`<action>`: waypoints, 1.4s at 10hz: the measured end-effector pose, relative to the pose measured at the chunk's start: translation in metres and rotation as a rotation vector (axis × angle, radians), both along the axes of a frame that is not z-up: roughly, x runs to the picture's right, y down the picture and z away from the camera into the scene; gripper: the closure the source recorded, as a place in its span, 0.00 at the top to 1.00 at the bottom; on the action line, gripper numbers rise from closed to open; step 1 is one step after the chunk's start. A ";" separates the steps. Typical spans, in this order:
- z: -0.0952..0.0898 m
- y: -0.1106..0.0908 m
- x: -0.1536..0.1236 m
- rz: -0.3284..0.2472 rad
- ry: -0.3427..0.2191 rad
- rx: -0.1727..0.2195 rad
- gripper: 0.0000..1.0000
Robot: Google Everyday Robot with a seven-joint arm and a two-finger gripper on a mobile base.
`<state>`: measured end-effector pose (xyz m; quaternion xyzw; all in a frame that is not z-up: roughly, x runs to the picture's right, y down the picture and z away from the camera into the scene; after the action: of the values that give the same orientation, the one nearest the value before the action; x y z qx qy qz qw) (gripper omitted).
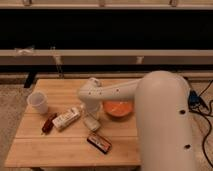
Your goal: Wipe the white sponge on the table
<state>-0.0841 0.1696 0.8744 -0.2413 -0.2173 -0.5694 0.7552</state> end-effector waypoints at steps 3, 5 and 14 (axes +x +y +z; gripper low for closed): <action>0.000 0.001 0.002 0.002 0.005 -0.003 0.00; -0.003 -0.004 0.010 0.029 0.054 0.007 0.00; -0.001 -0.030 0.088 0.256 0.393 0.149 0.00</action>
<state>0.0036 0.1395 0.8732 -0.2613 -0.0524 -0.4256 0.8648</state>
